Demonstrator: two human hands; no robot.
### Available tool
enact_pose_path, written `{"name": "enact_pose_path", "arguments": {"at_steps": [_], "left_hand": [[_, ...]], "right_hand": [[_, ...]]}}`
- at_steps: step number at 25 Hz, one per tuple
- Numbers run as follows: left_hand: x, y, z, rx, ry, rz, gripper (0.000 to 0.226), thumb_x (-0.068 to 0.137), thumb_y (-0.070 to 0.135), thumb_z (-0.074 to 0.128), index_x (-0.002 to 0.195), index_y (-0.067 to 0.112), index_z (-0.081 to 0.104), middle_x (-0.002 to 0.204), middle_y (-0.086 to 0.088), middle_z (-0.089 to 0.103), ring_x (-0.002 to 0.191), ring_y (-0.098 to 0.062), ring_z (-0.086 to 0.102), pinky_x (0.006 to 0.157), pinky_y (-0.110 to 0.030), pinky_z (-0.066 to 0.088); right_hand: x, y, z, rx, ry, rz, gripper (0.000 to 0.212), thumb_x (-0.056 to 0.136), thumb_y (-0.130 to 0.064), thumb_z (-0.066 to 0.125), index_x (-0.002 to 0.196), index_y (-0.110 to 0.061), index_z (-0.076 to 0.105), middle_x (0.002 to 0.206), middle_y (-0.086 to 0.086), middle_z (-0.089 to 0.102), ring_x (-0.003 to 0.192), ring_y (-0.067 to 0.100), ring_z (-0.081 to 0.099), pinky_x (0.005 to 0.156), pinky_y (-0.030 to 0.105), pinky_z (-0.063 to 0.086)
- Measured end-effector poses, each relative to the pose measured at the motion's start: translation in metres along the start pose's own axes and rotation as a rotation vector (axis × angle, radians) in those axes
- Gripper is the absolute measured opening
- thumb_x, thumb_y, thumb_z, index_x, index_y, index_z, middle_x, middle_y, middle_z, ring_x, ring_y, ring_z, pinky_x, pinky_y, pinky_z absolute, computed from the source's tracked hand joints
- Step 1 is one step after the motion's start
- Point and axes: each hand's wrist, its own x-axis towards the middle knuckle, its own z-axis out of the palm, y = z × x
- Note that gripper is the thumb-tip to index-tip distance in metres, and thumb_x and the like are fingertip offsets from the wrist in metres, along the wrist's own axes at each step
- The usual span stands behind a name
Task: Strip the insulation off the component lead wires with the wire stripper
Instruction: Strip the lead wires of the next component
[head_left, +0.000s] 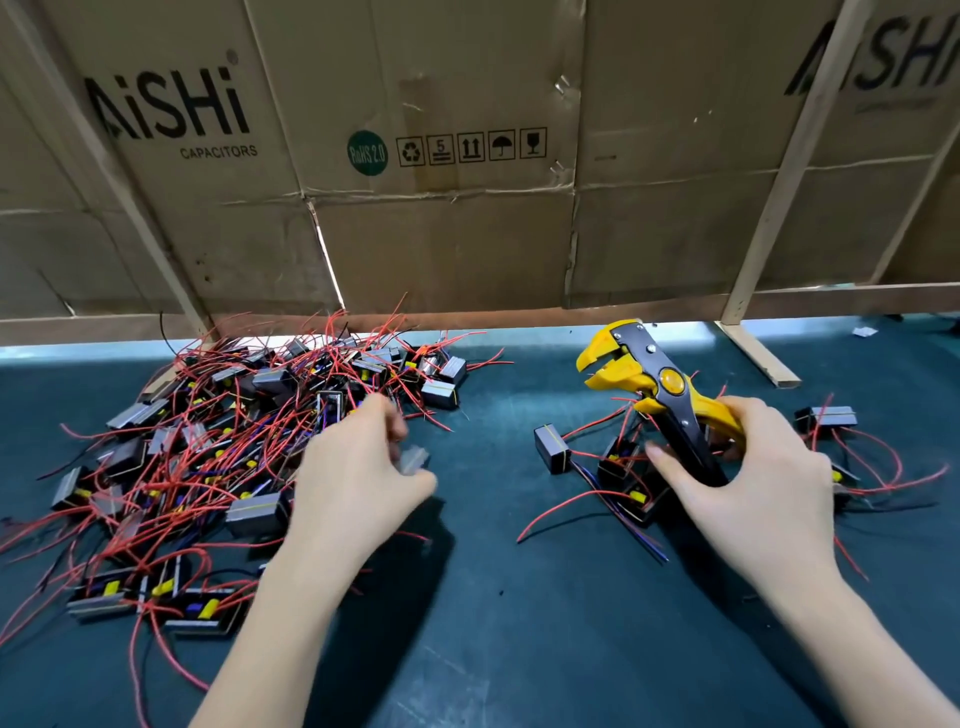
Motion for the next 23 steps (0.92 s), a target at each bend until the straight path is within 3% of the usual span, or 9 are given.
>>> {"name": "enact_pose_path", "arguments": {"at_steps": [2, 5, 8, 10, 12, 14, 18, 21, 23], "left_hand": [[-0.003, 0.013, 0.009, -0.151, 0.037, 0.244, 0.031, 0.062, 0.012, 0.074, 0.083, 0.018, 0.053, 0.071, 0.007, 0.058, 0.067, -0.019, 0.054, 0.065, -0.035, 0.044], [-0.011, 0.028, 0.034, 0.038, -0.014, 0.684, 0.022, 0.067, 0.010, 0.072, 0.084, 0.011, 0.057, 0.081, -0.001, 0.058, 0.077, -0.026, 0.052, 0.069, -0.041, 0.043], [-0.017, 0.030, 0.053, 0.145, -0.189, 0.832, 0.024, 0.081, 0.028, 0.073, 0.092, 0.012, 0.059, 0.091, -0.003, 0.060, 0.087, -0.026, 0.052, 0.076, -0.038, 0.046], [-0.018, 0.030, 0.052, -0.038, -0.140, 0.798, 0.028, 0.088, 0.039, 0.067, 0.093, 0.012, 0.061, 0.090, 0.001, 0.059, 0.086, -0.021, 0.051, 0.078, -0.032, 0.044], [-0.016, 0.029, 0.046, -0.190, 0.061, 0.708, 0.025, 0.093, 0.037, 0.060, 0.088, 0.013, 0.061, 0.084, 0.004, 0.058, 0.080, -0.018, 0.051, 0.075, -0.031, 0.044], [-0.010, 0.022, 0.039, -0.168, 0.208, 0.544, 0.031, 0.092, 0.042, 0.056, 0.073, 0.018, 0.057, 0.067, 0.010, 0.051, 0.066, -0.014, 0.047, 0.064, -0.035, 0.045], [-0.007, 0.012, 0.035, 0.021, 0.070, 0.228, 0.055, 0.074, 0.069, 0.066, 0.057, 0.018, 0.057, 0.049, 0.010, 0.049, 0.055, -0.014, 0.051, 0.054, -0.028, 0.043], [-0.006, 0.013, 0.040, 0.086, -0.057, 0.199, 0.043, 0.070, 0.068, 0.069, 0.070, 0.025, 0.069, 0.067, 0.013, 0.067, 0.072, -0.010, 0.062, 0.067, -0.028, 0.050], [-0.005, 0.014, 0.042, -0.022, -0.170, 0.230, 0.021, 0.076, 0.050, 0.075, 0.077, 0.028, 0.074, 0.074, 0.015, 0.071, 0.076, -0.006, 0.065, 0.073, -0.029, 0.053]], "right_hand": [[0.000, 0.001, 0.001, -0.010, -0.003, 0.003, 0.047, 0.069, -0.046, 0.078, 0.103, -0.019, 0.061, 0.092, -0.002, 0.063, 0.095, 0.029, 0.062, 0.086, 0.051, 0.045], [0.000, 0.001, 0.002, -0.022, 0.005, 0.000, 0.048, 0.069, -0.046, 0.079, 0.104, -0.019, 0.061, 0.092, -0.002, 0.063, 0.094, 0.029, 0.062, 0.086, 0.050, 0.045], [0.000, 0.002, 0.003, -0.033, 0.007, -0.008, 0.048, 0.069, -0.044, 0.081, 0.103, -0.018, 0.061, 0.092, -0.001, 0.063, 0.094, 0.030, 0.062, 0.085, 0.049, 0.044], [0.001, 0.004, 0.002, -0.039, 0.008, -0.003, 0.047, 0.069, -0.044, 0.081, 0.103, -0.018, 0.061, 0.092, -0.001, 0.063, 0.095, 0.030, 0.061, 0.085, 0.046, 0.042], [0.001, 0.005, 0.002, -0.045, 0.007, 0.012, 0.049, 0.069, -0.045, 0.080, 0.105, -0.019, 0.061, 0.093, -0.001, 0.063, 0.096, 0.029, 0.061, 0.085, 0.045, 0.039], [0.002, 0.005, 0.002, -0.052, 0.007, 0.016, 0.049, 0.069, -0.046, 0.080, 0.105, -0.018, 0.061, 0.093, 0.000, 0.063, 0.095, 0.030, 0.060, 0.086, 0.046, 0.041], [0.002, 0.004, 0.002, -0.061, 0.013, -0.005, 0.050, 0.069, -0.045, 0.081, 0.105, -0.017, 0.061, 0.092, 0.001, 0.063, 0.093, 0.030, 0.061, 0.085, 0.049, 0.044], [0.002, 0.005, 0.004, -0.087, 0.011, -0.010, 0.052, 0.068, -0.046, 0.080, 0.106, -0.016, 0.061, 0.092, 0.001, 0.063, 0.095, 0.031, 0.061, 0.085, 0.047, 0.043], [0.002, 0.006, 0.004, -0.086, 0.018, -0.011, 0.051, 0.068, -0.045, 0.080, 0.105, -0.017, 0.060, 0.091, 0.001, 0.062, 0.095, 0.031, 0.061, 0.084, 0.046, 0.041]]}}
